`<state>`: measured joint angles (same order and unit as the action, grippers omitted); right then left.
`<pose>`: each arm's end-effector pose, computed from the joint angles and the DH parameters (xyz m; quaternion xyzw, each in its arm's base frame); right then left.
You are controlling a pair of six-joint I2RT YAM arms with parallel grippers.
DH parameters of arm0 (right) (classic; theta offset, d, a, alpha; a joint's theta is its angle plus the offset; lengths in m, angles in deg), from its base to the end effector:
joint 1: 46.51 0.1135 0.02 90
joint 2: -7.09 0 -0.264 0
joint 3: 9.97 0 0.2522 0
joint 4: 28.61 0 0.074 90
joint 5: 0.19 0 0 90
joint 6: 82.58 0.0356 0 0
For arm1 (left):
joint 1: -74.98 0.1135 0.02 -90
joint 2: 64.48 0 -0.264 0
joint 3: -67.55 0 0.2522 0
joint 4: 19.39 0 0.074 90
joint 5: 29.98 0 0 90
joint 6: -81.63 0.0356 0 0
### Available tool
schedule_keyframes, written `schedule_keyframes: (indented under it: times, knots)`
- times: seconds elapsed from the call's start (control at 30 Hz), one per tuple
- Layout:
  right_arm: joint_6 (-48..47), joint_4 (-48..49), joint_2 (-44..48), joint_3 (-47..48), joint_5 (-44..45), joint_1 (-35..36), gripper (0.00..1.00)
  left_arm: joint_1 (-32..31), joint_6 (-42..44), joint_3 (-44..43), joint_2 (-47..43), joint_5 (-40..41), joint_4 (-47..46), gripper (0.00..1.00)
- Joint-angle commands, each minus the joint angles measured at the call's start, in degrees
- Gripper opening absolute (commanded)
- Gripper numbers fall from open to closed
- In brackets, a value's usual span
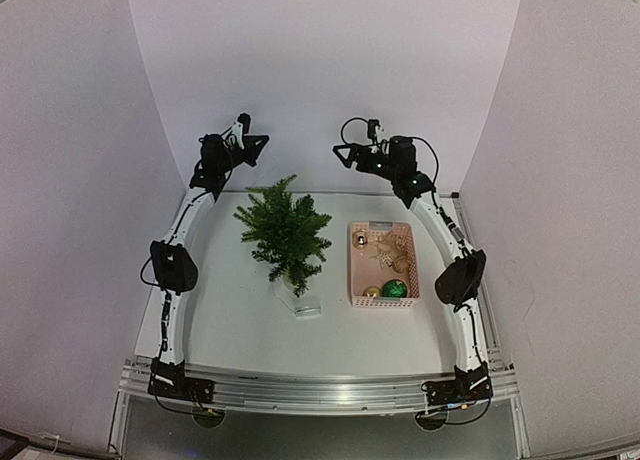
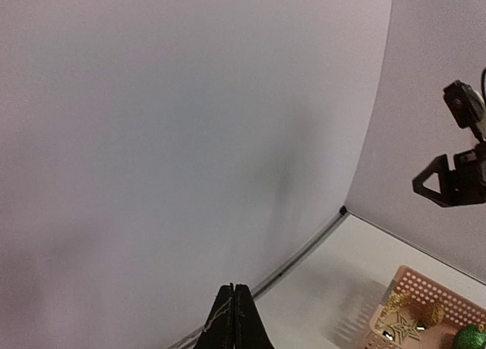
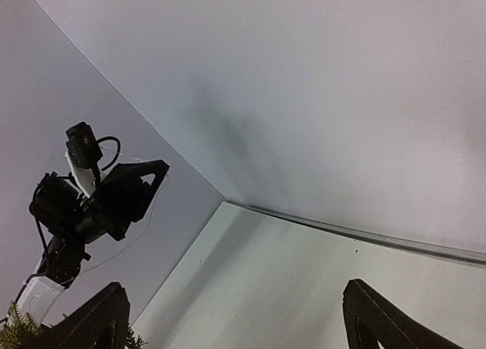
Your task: Decorate the small christmas tree
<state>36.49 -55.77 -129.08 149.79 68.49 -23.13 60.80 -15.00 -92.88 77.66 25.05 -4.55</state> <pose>0.4984 0.2296 0.3906 -0.0910 0.7216 0.4183 0.5441 0.5485 -0.1596 0.3609 0.2613 0.6380 -0.3280 0.6458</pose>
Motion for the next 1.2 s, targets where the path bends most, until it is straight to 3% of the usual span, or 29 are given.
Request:
schedule_keyframes:
  times: [0.0,0.27,0.57,0.73,1.17]
  knots:
    - [3.6,6.3,-2.2,1.9,-3.4,0.1,0.95,-1.2,-1.8,-2.9,2.0,-15.1,-0.4,0.0]
    - [8.5,14.5,-5.5,0.0,-4.0,0.1,0.93,-1.9,10.7,-1.0,3.1,-23.4,13.0,0.0]
    - [16.1,23.4,-12.3,0.3,-5.0,0.5,0.89,-2.6,10.8,-1.6,5.7,-27.6,21.4,0.0]
    - [10.8,24.1,-13.2,-0.7,-4.9,2.8,0.9,-4.6,18.7,-0.4,6.0,-24.9,31.1,0.0]
    - [0.5,26.1,-16.8,-1.3,-11.4,4.7,0.82,-6.4,26.9,-3.5,7.1,-19.0,32.2,0.0]
